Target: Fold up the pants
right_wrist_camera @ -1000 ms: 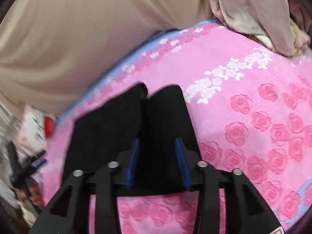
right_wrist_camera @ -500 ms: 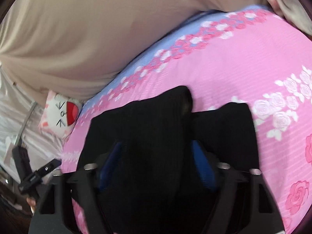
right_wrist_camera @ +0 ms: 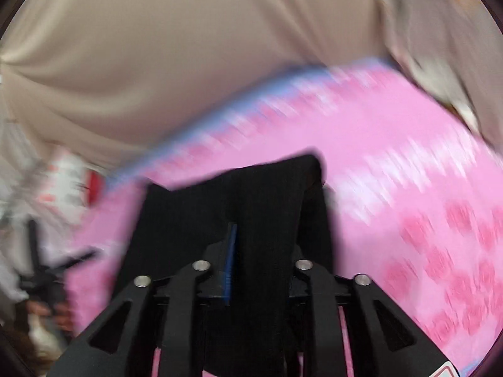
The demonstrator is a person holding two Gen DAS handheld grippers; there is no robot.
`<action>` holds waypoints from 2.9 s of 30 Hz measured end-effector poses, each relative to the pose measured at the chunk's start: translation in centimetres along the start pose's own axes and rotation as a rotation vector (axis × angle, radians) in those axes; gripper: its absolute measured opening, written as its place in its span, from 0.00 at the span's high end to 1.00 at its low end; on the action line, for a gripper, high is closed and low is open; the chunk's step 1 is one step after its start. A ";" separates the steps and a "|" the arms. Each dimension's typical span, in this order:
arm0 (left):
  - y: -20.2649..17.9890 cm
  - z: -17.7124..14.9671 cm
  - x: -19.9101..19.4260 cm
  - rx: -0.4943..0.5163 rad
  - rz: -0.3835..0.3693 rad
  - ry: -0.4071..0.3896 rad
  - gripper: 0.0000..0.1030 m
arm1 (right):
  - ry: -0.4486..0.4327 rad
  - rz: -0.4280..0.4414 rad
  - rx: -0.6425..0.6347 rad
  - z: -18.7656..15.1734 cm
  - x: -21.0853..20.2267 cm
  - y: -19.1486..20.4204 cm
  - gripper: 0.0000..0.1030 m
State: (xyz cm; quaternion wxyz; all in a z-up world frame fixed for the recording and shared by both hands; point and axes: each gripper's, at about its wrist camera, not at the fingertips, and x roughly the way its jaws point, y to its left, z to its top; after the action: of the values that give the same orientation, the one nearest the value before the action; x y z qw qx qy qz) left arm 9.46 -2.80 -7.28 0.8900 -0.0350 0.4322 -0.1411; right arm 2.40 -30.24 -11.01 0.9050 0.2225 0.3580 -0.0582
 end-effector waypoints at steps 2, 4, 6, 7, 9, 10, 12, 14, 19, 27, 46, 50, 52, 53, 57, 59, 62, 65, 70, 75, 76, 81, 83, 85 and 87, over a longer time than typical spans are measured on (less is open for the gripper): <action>-0.4 -0.3 0.7 0.006 -0.006 0.024 0.07 | -0.022 0.012 0.058 -0.9 0.0 -0.9 0.73; -0.7 -0.5 0.5 0.022 -0.006 0.015 0.07 | -0.145 -0.001 0.045 -0.5 -2.9 0.8 0.72; -1.2 -0.7 0.6 0.037 -0.014 0.013 0.07 | -0.209 0.026 -0.041 0.6 -4.7 4.0 0.72; -1.5 -0.9 1.0 0.048 -0.008 0.021 0.07 | -0.203 0.055 -0.068 1.2 -4.7 5.3 0.72; -1.9 -1.3 1.9 0.058 0.020 0.039 0.07 | -0.143 0.170 -0.124 2.4 -3.2 8.5 0.76; -2.0 -1.6 2.3 0.060 0.027 0.044 0.07 | -0.077 0.252 -0.149 2.9 -1.2 10.4 0.85; -1.8 -1.9 2.7 0.052 0.041 0.046 0.05 | 0.044 0.299 -0.188 3.1 3.0 13.4 0.91; -1.5 -2.0 2.9 0.037 0.042 0.041 0.04 | 0.144 0.240 -0.251 3.1 8.2 15.7 0.91; -1.3 -2.1 3.3 0.039 0.038 0.031 0.04 | 0.220 0.111 -0.099 6.0 16.2 11.6 1.00; -1.5 -1.7 0.9 0.040 -0.024 -0.001 0.05 | -0.132 -0.055 -0.070 3.0 0.9 7.2 0.23; -3.7 -1.9 5.9 -0.025 -0.374 0.153 0.19 | 0.030 0.066 0.159 -5.1 0.6 -1.4 0.53; -1.8 -0.7 6.2 -0.123 -0.486 0.194 0.62 | 0.001 0.135 0.223 -4.6 -0.7 -1.1 0.66; -0.6 0.2 4.9 -0.129 -0.506 0.160 0.73 | -0.013 0.154 0.203 -4.1 -1.5 0.2 0.67; -0.2 0.7 4.0 -0.115 -0.512 0.144 0.74 | -0.026 0.164 0.185 -3.7 -1.9 1.2 0.68; 2.3 2.5 0.4 -0.102 -0.471 0.052 0.76 | -0.079 0.257 0.071 -1.1 -3.7 7.1 0.68; 4.2 3.2 -2.5 -0.084 -0.411 -0.040 0.76 | -0.089 0.301 0.014 -0.3 -3.9 9.9 0.68; 7.9 3.2 -6.4 -0.078 -0.318 -0.143 0.76 | -0.088 0.357 -0.066 -0.2 -3.1 13.9 0.68; 11.8 1.7 -7.1 -0.085 -0.188 -0.143 0.67 | -0.012 0.392 -0.069 -1.7 0.8 15.8 0.65; 15.9 -3.3 -4.5 -0.093 0.168 -0.047 0.59 | 0.183 0.238 0.008 -6.0 6.4 14.1 0.53; 14.6 -2.2 -8.2 -0.078 0.088 -0.155 0.47 | -0.060 0.084 -0.115 -3.0 -0.3 16.5 0.59; 13.5 -1.3 -8.6 -0.066 0.063 -0.181 0.27 | -0.090 0.103 -0.172 -2.1 -1.1 18.2 0.82; 8.4 1.5 -4.5 -0.002 0.062 -0.171 0.07 | 0.043 0.161 -0.378 -0.3 5.4 25.2 0.95; 7.4 1.9 -1.0 0.022 0.171 -0.126 0.08 | 0.112 0.110 -0.404 -0.1 9.8 25.7 0.95; 7.4 1.7 0.9 0.028 0.206 -0.085 0.08 | 0.158 0.030 -0.370 0.7 14.5 24.1 1.00; 8.2 1.4 2.4 -0.002 0.234 -0.049 0.07 | 0.176 0.127 -0.231 2.0 15.5 21.8 1.00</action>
State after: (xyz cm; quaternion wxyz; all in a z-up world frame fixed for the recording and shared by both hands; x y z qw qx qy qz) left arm 13.75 4.28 -9.70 0.9106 0.0113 0.4116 -0.0348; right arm 20.80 -10.79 -12.28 0.8915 0.1434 0.4256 0.0603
